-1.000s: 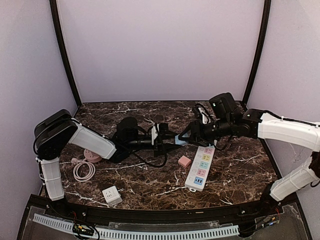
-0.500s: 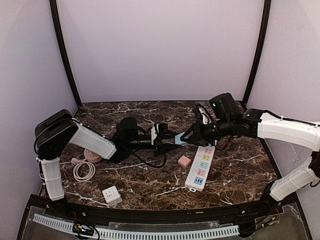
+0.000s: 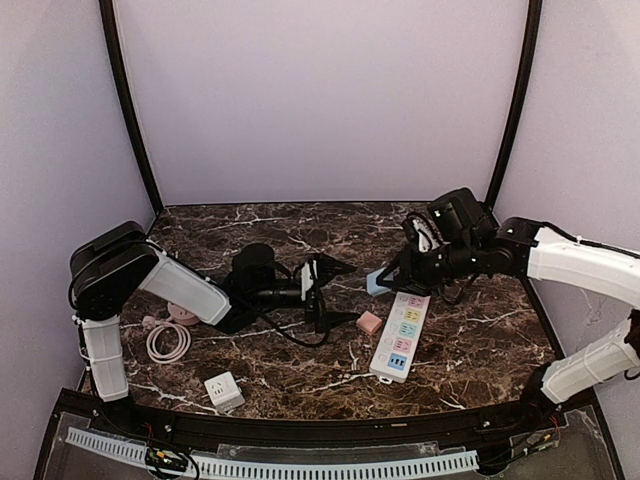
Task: Insert the plug
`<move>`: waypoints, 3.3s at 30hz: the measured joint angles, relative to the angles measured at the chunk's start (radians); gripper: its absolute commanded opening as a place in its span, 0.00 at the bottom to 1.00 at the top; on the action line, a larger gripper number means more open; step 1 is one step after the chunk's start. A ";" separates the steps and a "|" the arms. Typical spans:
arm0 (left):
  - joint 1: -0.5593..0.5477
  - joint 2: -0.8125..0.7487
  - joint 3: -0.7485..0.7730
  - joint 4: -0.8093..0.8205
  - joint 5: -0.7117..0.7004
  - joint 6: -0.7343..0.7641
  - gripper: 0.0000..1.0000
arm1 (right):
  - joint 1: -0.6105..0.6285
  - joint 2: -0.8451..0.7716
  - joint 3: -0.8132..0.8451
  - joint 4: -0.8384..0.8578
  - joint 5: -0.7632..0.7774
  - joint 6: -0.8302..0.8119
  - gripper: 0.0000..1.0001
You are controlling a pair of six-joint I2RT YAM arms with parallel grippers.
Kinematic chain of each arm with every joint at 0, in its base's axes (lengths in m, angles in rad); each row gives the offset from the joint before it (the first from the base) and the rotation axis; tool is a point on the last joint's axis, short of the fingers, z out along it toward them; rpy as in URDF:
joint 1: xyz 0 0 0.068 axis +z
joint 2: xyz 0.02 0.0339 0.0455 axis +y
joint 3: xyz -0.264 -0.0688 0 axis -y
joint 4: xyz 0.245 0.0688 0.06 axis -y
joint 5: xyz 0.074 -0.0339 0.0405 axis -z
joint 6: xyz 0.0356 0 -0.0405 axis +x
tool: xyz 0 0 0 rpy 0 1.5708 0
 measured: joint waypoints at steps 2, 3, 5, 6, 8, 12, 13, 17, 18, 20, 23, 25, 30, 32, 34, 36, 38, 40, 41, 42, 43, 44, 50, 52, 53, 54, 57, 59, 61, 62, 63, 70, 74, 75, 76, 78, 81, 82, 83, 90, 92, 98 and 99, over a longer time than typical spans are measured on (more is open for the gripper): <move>0.000 0.000 -0.002 -0.003 -0.005 0.008 0.99 | 0.000 -0.025 -0.005 -0.034 0.029 0.019 0.00; 0.000 -0.001 -0.002 -0.005 -0.010 0.013 0.99 | 0.000 -0.039 -0.008 -0.056 0.045 0.034 0.00; 0.000 -0.005 -0.006 -0.012 -0.022 0.021 0.99 | 0.000 -0.062 -0.009 -0.098 0.073 0.063 0.00; 0.001 -0.009 -0.009 -0.018 -0.032 0.026 0.99 | 0.000 -0.071 -0.009 -0.126 0.088 0.082 0.00; 0.003 -0.018 -0.014 -0.031 -0.045 0.030 0.99 | 0.000 -0.080 -0.008 -0.178 0.113 0.120 0.00; 0.016 -0.040 -0.020 -0.046 -0.068 0.032 0.99 | 0.000 -0.064 0.004 -0.322 0.154 0.207 0.00; 0.019 -0.045 -0.020 -0.046 -0.072 0.032 0.99 | 0.000 -0.052 0.013 -0.357 0.159 0.228 0.00; 0.030 -0.056 -0.025 -0.048 -0.095 0.032 0.99 | 0.000 0.007 0.045 -0.451 0.154 0.295 0.00; 0.034 -0.058 -0.027 -0.048 -0.103 0.032 0.99 | 0.001 0.022 0.053 -0.465 0.149 0.304 0.00; 0.037 -0.058 -0.028 -0.049 -0.114 0.032 0.99 | 0.004 0.051 0.072 -0.496 0.143 0.326 0.00; 0.038 -0.058 -0.031 -0.049 -0.131 0.032 0.99 | 0.012 0.082 0.102 -0.532 0.144 0.357 0.00; 0.038 -0.058 -0.032 -0.050 -0.142 0.032 0.99 | 0.023 0.091 0.114 -0.547 0.147 0.381 0.00; 0.040 -0.058 -0.032 -0.050 -0.169 0.040 0.98 | 0.080 0.124 0.153 -0.578 0.162 0.430 0.00; 0.040 -0.058 -0.032 -0.051 -0.179 0.047 0.98 | 0.109 0.155 0.178 -0.592 0.169 0.444 0.00; 0.040 -0.058 -0.033 -0.053 -0.191 0.058 0.98 | 0.129 0.194 0.204 -0.603 0.173 0.449 0.00; 0.040 -0.058 -0.035 -0.055 -0.198 0.067 0.99 | 0.142 0.238 0.229 -0.618 0.179 0.448 0.00; 0.043 -0.060 -0.041 -0.058 -0.203 0.075 0.99 | 0.145 0.271 0.241 -0.626 0.189 0.443 0.00; 0.049 -0.064 -0.049 -0.073 -0.206 0.082 0.99 | 0.148 0.290 0.243 -0.630 0.202 0.440 0.00; 0.051 -0.067 -0.052 -0.077 -0.206 0.085 0.99 | 0.148 0.294 0.243 -0.632 0.210 0.439 0.00; 0.055 -0.069 -0.054 -0.084 -0.206 0.087 0.99 | 0.148 0.296 0.242 -0.633 0.216 0.440 0.00; 0.060 -0.071 -0.054 -0.090 -0.207 0.088 0.99 | 0.148 0.296 0.242 -0.633 0.221 0.440 0.00; 0.064 -0.073 -0.054 -0.096 -0.208 0.089 0.99 | 0.149 0.296 0.242 -0.632 0.227 0.439 0.00; 0.079 -0.082 -0.055 -0.105 -0.212 0.089 0.99 | 0.149 0.311 0.242 -0.633 0.254 0.429 0.00; 0.079 -0.082 -0.055 -0.105 -0.213 0.089 0.99 | 0.149 0.318 0.242 -0.633 0.262 0.424 0.00; 0.079 -0.082 -0.056 -0.105 -0.213 0.089 0.99 | 0.149 0.320 0.242 -0.633 0.263 0.421 0.00; 0.079 -0.082 -0.058 -0.105 -0.213 0.089 0.99 | 0.149 0.321 0.242 -0.633 0.264 0.418 0.00; 0.079 -0.082 -0.060 -0.106 -0.213 0.089 0.99 | 0.149 0.323 0.242 -0.632 0.272 0.411 0.00; 0.079 -0.082 -0.060 -0.106 -0.212 0.089 0.99 | 0.149 0.327 0.242 -0.632 0.279 0.407 0.00; 0.079 -0.082 -0.060 -0.107 -0.212 0.089 0.99 | 0.149 0.333 0.242 -0.632 0.284 0.402 0.00; 0.079 -0.082 -0.060 -0.107 -0.212 0.089 0.99 | 0.149 0.336 0.242 -0.631 0.285 0.399 0.00; 0.079 -0.082 -0.059 -0.107 -0.212 0.089 0.99 | 0.149 0.340 0.242 -0.631 0.286 0.396 0.00; 0.079 -0.082 -0.060 -0.107 -0.212 0.089 0.99 | 0.149 0.366 0.242 -0.614 0.288 0.372 0.00; 0.079 -0.082 -0.059 -0.107 -0.211 0.089 0.99 | 0.149 0.366 0.242 -0.613 0.288 0.367 0.00; 0.079 -0.082 -0.060 -0.107 -0.210 0.089 0.99 | 0.149 0.366 0.242 -0.613 0.289 0.366 0.00; 0.079 -0.082 -0.059 -0.107 -0.209 0.089 0.99 | 0.149 0.366 0.242 -0.613 0.290 0.365 0.00; 0.079 -0.082 -0.060 -0.107 -0.209 0.089 0.99 | 0.149 0.366 0.242 -0.613 0.292 0.365 0.00; 0.079 -0.082 -0.059 -0.107 -0.209 0.089 0.99 | 0.149 0.367 0.241 -0.613 0.301 0.365 0.00; 0.079 -0.082 -0.060 -0.107 -0.209 0.089 0.99 | 0.148 0.367 0.240 -0.613 0.304 0.365 0.00; 0.079 -0.082 -0.059 -0.107 -0.209 0.089 0.99 | 0.148 0.367 0.238 -0.614 0.306 0.365 0.00; 0.079 -0.082 -0.059 -0.107 -0.209 0.089 0.99 | 0.148 0.345 0.202 -0.580 0.302 0.380 0.00; 0.079 -0.082 -0.059 -0.107 -0.209 0.089 0.99 | 0.148 0.335 0.183 -0.562 0.301 0.384 0.00; 0.079 -0.082 -0.059 -0.107 -0.209 0.089 0.99 | 0.148 0.333 0.181 -0.558 0.302 0.384 0.00; 0.079 -0.082 -0.059 -0.107 -0.209 0.089 0.99 | 0.148 0.335 0.182 -0.560 0.303 0.384 0.00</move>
